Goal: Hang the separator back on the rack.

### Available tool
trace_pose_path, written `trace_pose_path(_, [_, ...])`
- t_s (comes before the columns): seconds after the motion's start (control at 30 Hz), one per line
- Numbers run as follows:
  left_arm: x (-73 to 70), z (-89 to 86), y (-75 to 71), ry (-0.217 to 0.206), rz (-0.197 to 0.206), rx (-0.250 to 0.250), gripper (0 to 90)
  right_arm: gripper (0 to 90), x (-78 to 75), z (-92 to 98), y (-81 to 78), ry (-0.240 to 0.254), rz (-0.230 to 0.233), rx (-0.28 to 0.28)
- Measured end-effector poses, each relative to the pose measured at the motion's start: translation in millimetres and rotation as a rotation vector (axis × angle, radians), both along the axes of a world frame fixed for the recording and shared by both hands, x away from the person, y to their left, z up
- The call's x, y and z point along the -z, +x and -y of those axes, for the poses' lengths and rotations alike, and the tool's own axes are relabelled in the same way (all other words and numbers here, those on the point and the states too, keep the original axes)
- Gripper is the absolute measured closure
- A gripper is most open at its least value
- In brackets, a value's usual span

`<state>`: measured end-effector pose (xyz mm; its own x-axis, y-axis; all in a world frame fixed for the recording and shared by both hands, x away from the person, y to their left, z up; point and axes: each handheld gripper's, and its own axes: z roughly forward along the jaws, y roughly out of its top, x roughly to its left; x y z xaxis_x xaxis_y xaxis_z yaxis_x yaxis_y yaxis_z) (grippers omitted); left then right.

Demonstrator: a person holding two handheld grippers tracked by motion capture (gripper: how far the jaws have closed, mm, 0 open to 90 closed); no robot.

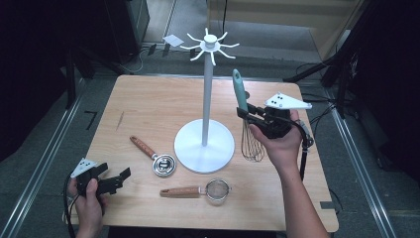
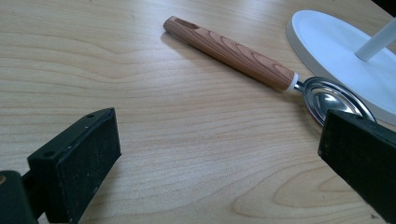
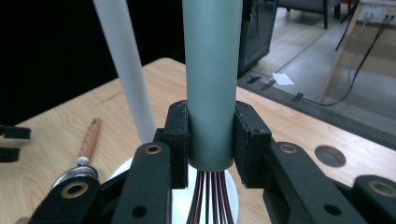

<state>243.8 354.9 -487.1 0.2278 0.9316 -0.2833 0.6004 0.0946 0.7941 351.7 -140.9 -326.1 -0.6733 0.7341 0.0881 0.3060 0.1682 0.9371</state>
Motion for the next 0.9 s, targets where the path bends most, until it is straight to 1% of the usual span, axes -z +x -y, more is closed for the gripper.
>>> trace_pose_path(0.07, [0.0, 0.0, 0.0, 0.001, 0.000, 0.000, 0.0, 71.3, -3.1, -1.3, -2.1, 0.016, 0.013, -0.005])
trace_pose_path(0.1, [0.0, 0.0, 0.0, 0.001, 0.000, 0.000, 0.0, 71.3, -3.1, -1.3, -2.1, 0.016, 0.013, -0.005])
trace_pose_path(0.13, [-0.1, 0.0, 0.0, 0.000, 0.000, 0.000, 0.0, 71.3, -6.1, -2.4, -4.1, 0.030, 0.028, -0.018])
trace_pose_path(0.17, [-0.1, 0.0, -0.1, 0.001, -0.001, 0.000, 0.0, 71.3, -6.1, -2.4, -4.1, 0.030, 0.028, -0.018])
trace_pose_path(0.23, [0.0, 0.2, 0.0, 0.000, 0.000, -0.001, 0.0, 71.2, -10.9, -4.2, -6.6, 0.038, 0.053, -0.038])
trace_pose_path(0.27, [0.0, 0.2, 0.0, 0.000, 0.000, -0.001, 0.0, 71.2, -10.9, -4.2, -6.6, 0.038, 0.053, -0.038])
trace_pose_path(0.33, [0.0, 0.1, 0.0, 0.001, 0.000, 0.000, 0.0, 71.2, -14.7, -4.9, -8.2, 0.055, 0.059, -0.047])
trace_pose_path(0.4, [0.0, 0.2, 0.0, 0.001, 0.001, 0.000, 0.0, 71.2, -17.8, -5.3, -9.4, 0.066, 0.059, -0.036])
trace_pose_path(0.5, [0.0, 0.1, 0.0, 0.000, 0.001, 0.000, 0.0, 71.2, -21.2, -5.3, -10.8, 0.079, 0.072, -0.030])
trace_pose_path(0.6, [-0.1, 0.0, -0.1, 0.001, -0.001, 0.001, 0.0, 71.2, -24.3, -5.4, -12.6, 0.103, 0.083, -0.037])
trace_pose_path(0.8, [0.0, 0.2, 0.0, 0.000, 0.001, 0.000, 0.0, 71.2, -31.5, -8.0, -17.8, 0.119, 0.115, -0.046])
trace_pose_path(0.83, [0.0, 0.2, 0.0, 0.000, 0.001, 0.000, 0.0, 71.2, -34.1, -8.9, -19.6, 0.131, 0.125, -0.048])
trace_pose_path(0.9, [0.0, 0.2, 0.0, 0.000, 0.001, 0.000, 0.0, 71.2, -36.9, -9.4, -20.8, 0.138, 0.134, -0.051])
